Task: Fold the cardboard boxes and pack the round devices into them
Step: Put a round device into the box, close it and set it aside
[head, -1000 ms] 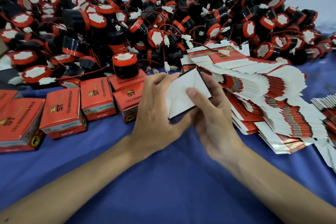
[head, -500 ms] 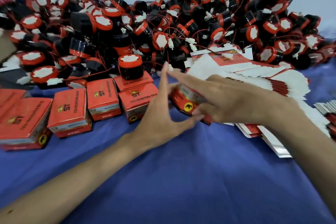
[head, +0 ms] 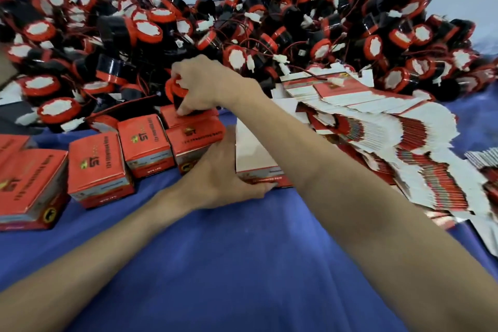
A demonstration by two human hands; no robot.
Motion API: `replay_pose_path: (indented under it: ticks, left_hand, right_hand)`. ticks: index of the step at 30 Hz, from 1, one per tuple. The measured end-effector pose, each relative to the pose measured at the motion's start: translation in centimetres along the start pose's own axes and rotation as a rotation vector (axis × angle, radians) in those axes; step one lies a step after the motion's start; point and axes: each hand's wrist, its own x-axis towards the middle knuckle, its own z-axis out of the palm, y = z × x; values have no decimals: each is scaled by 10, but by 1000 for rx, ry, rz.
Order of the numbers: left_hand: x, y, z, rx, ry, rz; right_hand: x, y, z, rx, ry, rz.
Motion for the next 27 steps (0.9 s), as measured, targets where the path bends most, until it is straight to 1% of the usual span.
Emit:
replay_pose_path:
  ticks: [1,2,4,6,9,11,13,15,16,18,19,21,23,27]
  left_hand:
    - [2,0,-2,16,28,23]
    - [4,-2,-4,-21,60,6]
    - [6,-5,-8,-118,123,-46]
    - [4,-6,-10,-150,137,-71]
    - [4,-7,-10,-189,143,-80]
    - [4,-7,-8,-191,153,-74]
    - [4,-9,-7,-214,154,-72]
    - [4,-9,-6,-254,129,-55]
    - [4,-8,-5,-267,114,-42]
    - [3,-7,-5,-286,110,-23]
    - [2,-5,-5,-293,123,-14]
    - [-1,1,-7,-296,178,8]
    - [-3,2,-7,-293,248,28]
    - [-2,-1,-6,-216,312,46]
  right_hand:
    - [-1,1,-2,9,60,2]
    - [-4,3,-5,-5,138,0]
    - [-22,8,-14,-133,376,14]
    - [-49,19,-20,-154,611,38]
    - [-99,32,-15,64,819,64]
    - [-120,40,-10,172,922,56]
    - [-131,49,-12,318,990,12]
    - [-140,60,-18,434,1042,-41]
    - [-144,64,-22,444,1058,-57]
    - [-150,69,-24,434,1008,-69]
    - [-153,70,-24,406,940,-74]
    - [-159,71,-22,260,800,-85]
    - [-165,71,-23,130,721,-113]
    - [-170,74,-32,-15,785,-163]
